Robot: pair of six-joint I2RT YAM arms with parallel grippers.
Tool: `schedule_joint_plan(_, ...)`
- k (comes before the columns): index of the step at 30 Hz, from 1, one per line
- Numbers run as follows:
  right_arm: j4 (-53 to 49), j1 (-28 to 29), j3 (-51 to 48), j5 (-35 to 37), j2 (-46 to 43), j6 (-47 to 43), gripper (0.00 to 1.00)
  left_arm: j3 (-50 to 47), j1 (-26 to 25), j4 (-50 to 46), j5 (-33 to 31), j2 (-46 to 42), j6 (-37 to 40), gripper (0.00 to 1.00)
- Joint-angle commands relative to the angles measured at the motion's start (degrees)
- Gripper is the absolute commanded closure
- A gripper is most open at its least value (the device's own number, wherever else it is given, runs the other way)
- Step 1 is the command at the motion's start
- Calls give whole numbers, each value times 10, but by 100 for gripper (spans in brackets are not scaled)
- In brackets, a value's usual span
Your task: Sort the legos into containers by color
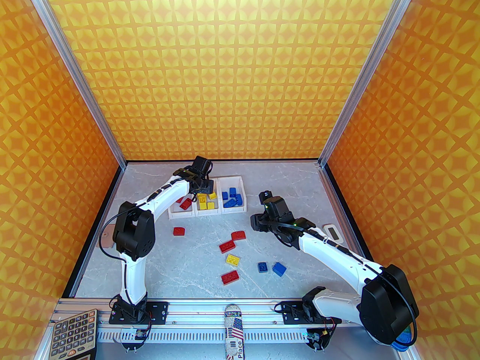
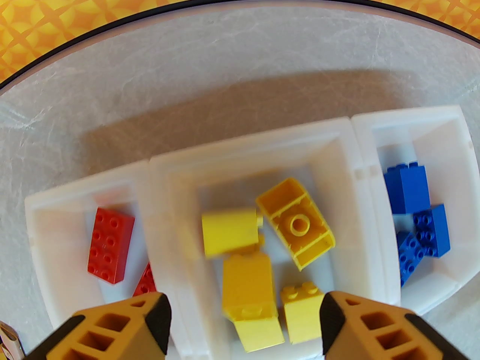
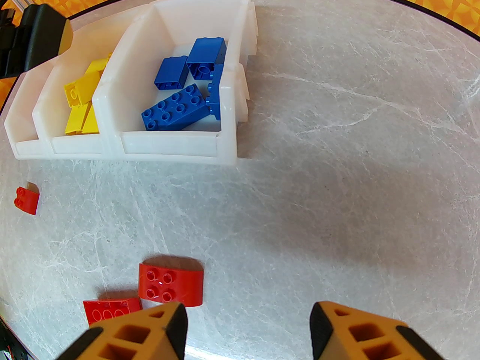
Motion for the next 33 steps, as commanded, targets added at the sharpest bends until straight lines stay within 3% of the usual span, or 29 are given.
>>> schedule_joint_plan(1,6,-2,-8,-16,12,8,41,-55,-5,17,-2,-79,-11,30)
schedule_joint_plan(9,29,44,-28,-24,52,8,41,-232,-43,65,-3,-212,-45,29)
schedule_joint_plan(20,10,121,-19,46,134,9,37,-388,-81,110,-3,-358,-119,28)
schedule_joint_plan(33,31,138,28,61,215,0,33,-420,-87,103,-3,-411,-139,28)
